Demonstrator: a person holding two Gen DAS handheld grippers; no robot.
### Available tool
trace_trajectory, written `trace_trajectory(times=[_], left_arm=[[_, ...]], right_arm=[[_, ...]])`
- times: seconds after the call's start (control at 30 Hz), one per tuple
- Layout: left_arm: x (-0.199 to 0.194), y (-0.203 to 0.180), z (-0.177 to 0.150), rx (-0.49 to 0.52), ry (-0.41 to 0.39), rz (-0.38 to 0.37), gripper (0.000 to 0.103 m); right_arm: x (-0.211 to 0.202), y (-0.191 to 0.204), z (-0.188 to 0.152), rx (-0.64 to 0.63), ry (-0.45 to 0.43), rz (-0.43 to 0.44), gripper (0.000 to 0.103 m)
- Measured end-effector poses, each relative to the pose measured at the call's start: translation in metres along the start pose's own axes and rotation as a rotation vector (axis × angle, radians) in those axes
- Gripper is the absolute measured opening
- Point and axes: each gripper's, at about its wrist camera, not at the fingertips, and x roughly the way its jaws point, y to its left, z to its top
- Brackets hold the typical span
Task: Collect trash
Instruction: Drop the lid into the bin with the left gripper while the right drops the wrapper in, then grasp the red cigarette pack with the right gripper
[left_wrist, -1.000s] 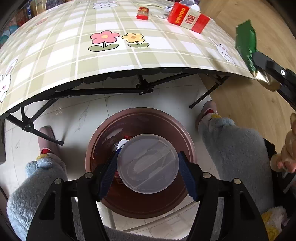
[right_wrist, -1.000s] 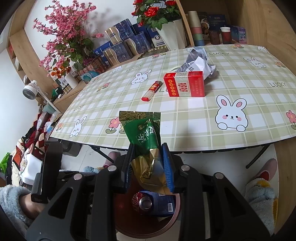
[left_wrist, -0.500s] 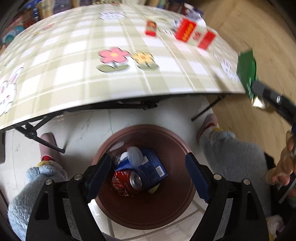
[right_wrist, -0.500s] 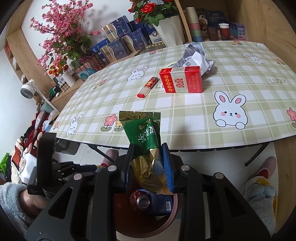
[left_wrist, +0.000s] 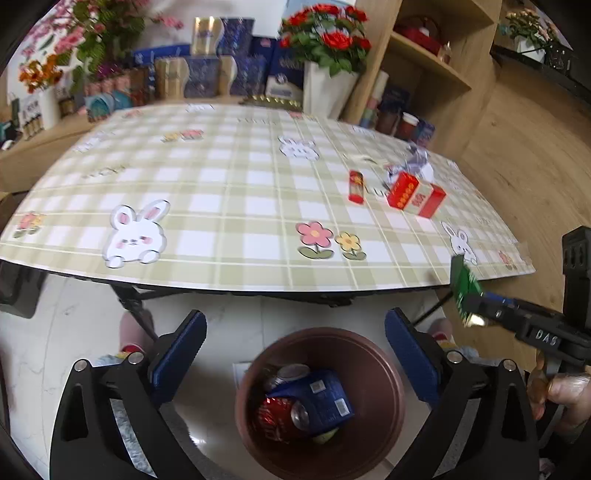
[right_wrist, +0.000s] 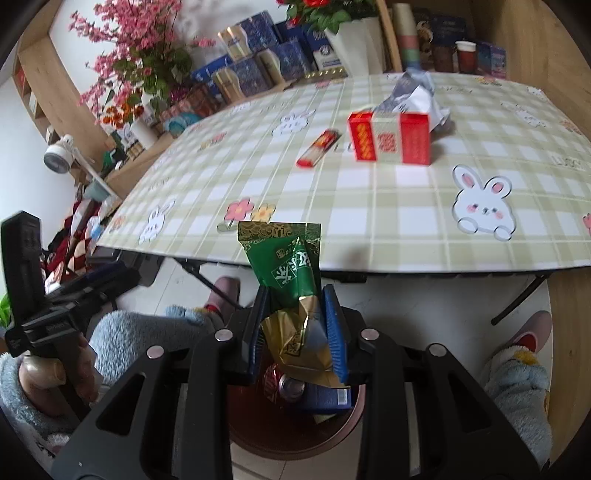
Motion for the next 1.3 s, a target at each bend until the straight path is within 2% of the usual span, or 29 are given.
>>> trace_trajectory(times=[0.2,0.47,0.83,0.93,1.03,1.13,1.23,1.3], left_arm=[[-0.011,0.009,-0.014,0.01,-0.049,0.046,0.097],[-0.011,0.024,-0.019,-0.048,-0.04,0.043,0.097],[-0.007,0.02,-0.019,-0.04,-0.024,0.044,0.097],[-0.007,0.019,-0.019,-0.038,-0.023,0.043,0.097],[-0.006,0.018,-0.019,-0.032,-0.018,0.033,0.097],[-0.006,0.016,-0.02,-0.021,-0.02,0.038,0.097],[-0.006,0.015,-0.02,-0.021,-0.02,0.041,0.097],[-0.005,0.016,-0.02,-0.025,-0.016,0.045,0.097]], right_arm=[[0.015,0.012,-0.011,-0.003,0.075,0.001,0.032],[0.021,0.019,-0.02,-0.021,0.119,-0.002,0.034],[0.029,0.019,-0.021,-0.026,0.157,-0.001,0.04],[0.029,0.018,-0.021,-0.023,0.155,0.003,0.054],[0.029,0.017,-0.021,-0.021,0.151,0.0,0.06],[0.028,0.015,-0.02,-0.009,0.138,-0.015,0.075],[0.025,0.012,-0.018,-0.001,0.12,-0.036,0.082],[0.022,0.01,-0.016,0.004,0.101,-0.065,0.092]])
